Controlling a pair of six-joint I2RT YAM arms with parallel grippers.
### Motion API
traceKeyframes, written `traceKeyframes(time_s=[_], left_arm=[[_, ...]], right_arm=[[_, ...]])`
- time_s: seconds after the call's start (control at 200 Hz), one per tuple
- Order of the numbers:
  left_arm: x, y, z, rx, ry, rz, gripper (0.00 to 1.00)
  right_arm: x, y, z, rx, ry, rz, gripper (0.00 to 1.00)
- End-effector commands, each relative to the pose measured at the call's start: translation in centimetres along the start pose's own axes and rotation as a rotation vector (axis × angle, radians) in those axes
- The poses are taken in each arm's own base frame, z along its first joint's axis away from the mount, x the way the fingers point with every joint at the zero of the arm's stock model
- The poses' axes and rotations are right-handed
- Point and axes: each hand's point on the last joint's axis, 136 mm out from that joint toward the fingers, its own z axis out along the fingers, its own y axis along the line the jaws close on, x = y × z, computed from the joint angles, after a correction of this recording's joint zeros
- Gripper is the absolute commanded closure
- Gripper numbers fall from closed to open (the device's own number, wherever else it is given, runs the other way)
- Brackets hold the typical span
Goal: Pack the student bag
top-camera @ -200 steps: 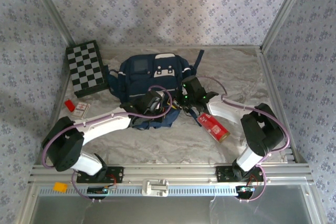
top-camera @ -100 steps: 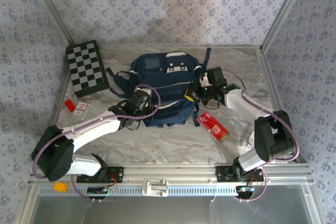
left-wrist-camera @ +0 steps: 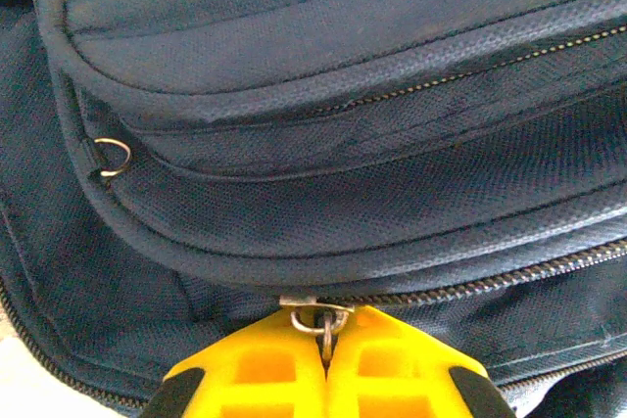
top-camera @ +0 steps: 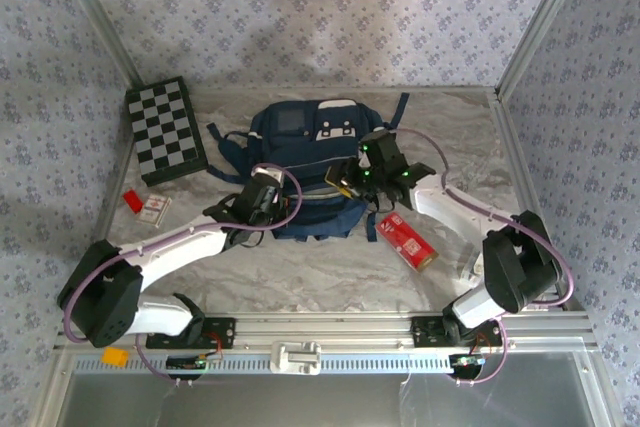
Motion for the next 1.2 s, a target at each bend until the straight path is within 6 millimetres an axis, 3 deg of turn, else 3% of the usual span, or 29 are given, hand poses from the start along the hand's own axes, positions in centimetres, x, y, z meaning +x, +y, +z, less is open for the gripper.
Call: traceKeyframes(time_s=[0.0,0.17,0.305,0.405,0.585,0.68,0.835,0.925,1.089,1.194], left_arm=[[-1.3,-1.1,0.3,0.046,-0.042,0.000,1.00],[-1.1,-1.3,0.7,0.053,-0.033,0.003,1.00],[-1.0,-0.5,0.3,0.018,-0.036,0.016,1.00],[-0.6,0.9,-0.4,-0.035,-0.042,0.020,1.00],[0.1,4.8,-1.3,-0.146,-0.051,-0.043,1.00],[0.4,8.6,-1.3,-0.249,-0.034,-0.132,1.00],[-1.3,13.4,-1.1,-0.318,-0.093,-0.271,1.00],[-3.1,14.1,-0.1,-0.266,-0.117,-0.314,1.00],[-4.7,16.5,1.2,-0.339,-0.115,-0.338,1.00],[-5.8,14.9,0.4,-0.229,-0.221,-0.297,1.00]], right_arm=[[-0.6,1.9,1.5,-0.019,-0.090,0.033,0.57],[-0.4,2.2,4.0,0.012,-0.106,0.061,0.61],[-0.3,2.7,4.2,0.007,-0.101,0.043,0.78],[0.1,2.6,3.2,0.021,-0.073,0.018,1.00],[0.9,2.1,1.3,-0.009,0.012,-0.010,1.00],[1.1,1.4,0.3,-0.020,0.038,-0.028,1.00],[1.7,-0.5,-0.4,-0.037,0.084,0.010,1.00],[2.3,-1.2,-0.3,-0.038,0.116,0.017,1.00],[2.3,-1.1,-1.1,-0.103,0.121,0.063,1.00],[1.9,-0.7,-1.9,-0.111,0.118,0.050,1.00]])
